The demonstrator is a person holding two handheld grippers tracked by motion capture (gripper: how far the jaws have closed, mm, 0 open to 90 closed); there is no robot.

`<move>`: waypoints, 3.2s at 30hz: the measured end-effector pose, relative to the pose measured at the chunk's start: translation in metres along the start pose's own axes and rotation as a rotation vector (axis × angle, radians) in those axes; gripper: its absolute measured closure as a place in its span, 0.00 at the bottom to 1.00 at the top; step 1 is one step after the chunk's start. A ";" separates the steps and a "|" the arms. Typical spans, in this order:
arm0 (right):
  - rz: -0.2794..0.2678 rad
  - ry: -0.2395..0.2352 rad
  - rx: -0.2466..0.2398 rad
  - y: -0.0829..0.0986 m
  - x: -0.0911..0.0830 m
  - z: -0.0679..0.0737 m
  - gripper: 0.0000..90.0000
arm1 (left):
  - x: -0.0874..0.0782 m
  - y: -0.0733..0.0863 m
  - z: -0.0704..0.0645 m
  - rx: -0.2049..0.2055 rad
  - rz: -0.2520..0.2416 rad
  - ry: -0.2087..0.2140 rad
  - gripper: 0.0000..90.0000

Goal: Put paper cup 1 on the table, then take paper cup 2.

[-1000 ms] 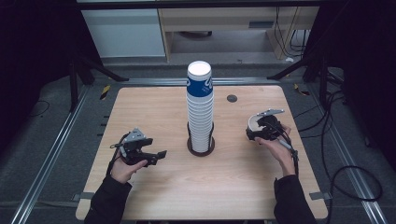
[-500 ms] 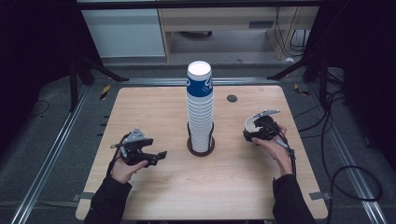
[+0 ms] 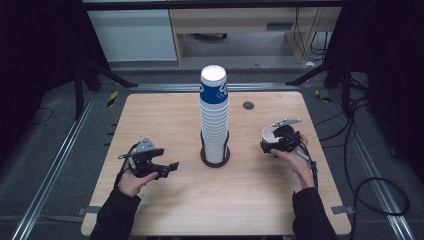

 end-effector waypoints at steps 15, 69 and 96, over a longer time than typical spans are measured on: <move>0.013 0.013 -0.028 0.017 -0.020 0.005 0.07 | -0.003 -0.001 -0.001 0.002 -0.012 0.002 0.16; -0.501 -0.272 -0.082 -0.026 -0.157 0.068 0.09 | 0.000 0.000 -0.001 -0.002 0.005 -0.011 0.16; -0.660 -0.375 -0.176 -0.106 -0.174 0.125 0.07 | 0.003 0.001 -0.002 0.005 0.010 -0.006 0.16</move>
Point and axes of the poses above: each handheld gripper's, and its own axes: x roughly forward along the jaws, y roughly out of its underside, z roughly to its left, the point moved 1 cm from there along x, roughly forward along the jaws, and after that the axes turned 7 degrees about z, right-handed, at the moved point
